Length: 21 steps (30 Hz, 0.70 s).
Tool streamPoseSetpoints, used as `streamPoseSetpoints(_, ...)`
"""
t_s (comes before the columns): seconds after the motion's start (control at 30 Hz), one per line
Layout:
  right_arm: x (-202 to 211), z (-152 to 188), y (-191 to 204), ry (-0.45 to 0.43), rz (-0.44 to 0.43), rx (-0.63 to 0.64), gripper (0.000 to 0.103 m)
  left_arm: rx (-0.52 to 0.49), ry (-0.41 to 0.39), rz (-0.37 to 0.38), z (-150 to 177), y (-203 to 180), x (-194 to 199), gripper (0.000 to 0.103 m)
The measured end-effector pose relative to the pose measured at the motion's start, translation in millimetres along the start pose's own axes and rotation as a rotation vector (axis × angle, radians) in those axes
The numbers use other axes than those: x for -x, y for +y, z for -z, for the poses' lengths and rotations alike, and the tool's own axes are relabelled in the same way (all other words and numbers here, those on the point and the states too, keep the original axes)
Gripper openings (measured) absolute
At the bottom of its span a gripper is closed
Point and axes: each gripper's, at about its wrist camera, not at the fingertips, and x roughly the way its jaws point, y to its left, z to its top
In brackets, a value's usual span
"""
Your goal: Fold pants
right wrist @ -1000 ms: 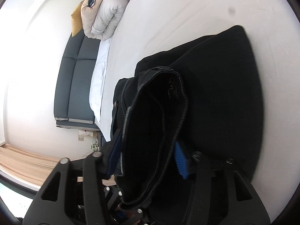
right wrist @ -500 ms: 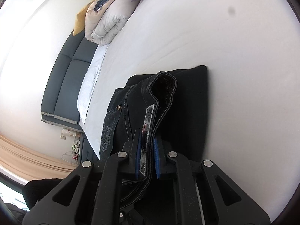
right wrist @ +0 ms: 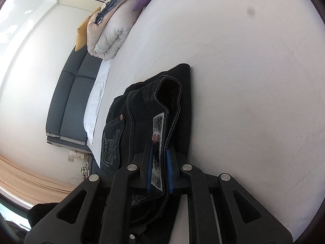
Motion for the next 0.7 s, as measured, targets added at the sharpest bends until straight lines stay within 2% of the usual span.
streamPoseSetpoints(0.1,-0.5,4.5,-7.5,-0.035,-0.028,-0.006,0.011,0.011,-0.003,-0.003,-0.4,2.9,-1.5,0.018)
streamPoseSetpoints(0.17,3.1,6.9,-8.5,-0.042,-0.043,0.009,0.015,0.053,-0.001,0.026,-1.5,8.7,2.7,0.028)
streamPoseSetpoints(0.2,6.4,7.4,-8.4,-0.041,-0.041,0.003,0.015,0.089,0.0,0.051,-2.4,16.6,6.8,0.041)
streamPoseSetpoints(0.23,12.0,7.8,-9.5,-0.041,-0.031,-0.009,0.015,0.134,-0.01,0.079,-2.1,26.9,13.3,0.058)
streamPoseSetpoints(0.27,19.2,8.4,-10.7,-0.047,-0.021,-0.017,0.015,0.19,-0.031,0.109,-0.9,40.0,22.6,0.063)
streamPoseSetpoints(0.33,39.1,9.8,-13.7,-0.081,0.015,-0.036,0.016,0.279,-0.057,0.16,2.4,64.4,36.4,0.065)
streamPoseSetpoints(0.37,49.8,10.4,-13.6,-0.098,0.013,-0.04,0.016,0.323,-0.063,0.187,4.5,78.6,41.1,0.063)
streamPoseSetpoints(0.43,67.0,9.9,-4.1,-0.113,-0.042,-0.025,0.016,0.411,-0.065,0.224,8.5,111.8,42.3,0.045)
streamPoseSetpoints(0.5,68.7,6.7,14.8,-0.09,-0.095,0.022,0.016,0.511,-0.062,0.253,11.9,149.8,33.7,0.033)
streamPoseSetpoints(0.53,63.8,5.1,25.2,-0.067,-0.117,0.044,0.016,0.564,-0.063,0.259,13.2,171.0,26.9,0.026)
streamPoseSetpoints(0.6,46.9,2.9,40.5,-0.011,-0.135,0.076,0.016,0.655,-0.056,0.274,15.4,208.7,9.6,0.019)
streamPoseSetpoints(0.67,23.1,3.3,43.4,0.052,-0.107,0.084,0.015,0.732,-0.019,0.32,15.5,242.5,-17.9,0.018)
streamPoseSetpoints(0.7,9.9,4.1,36.3,0.081,-0.075,0.066,0.015,0.772,0.006,0.35,17.1,257.2,-34.1,0.011)
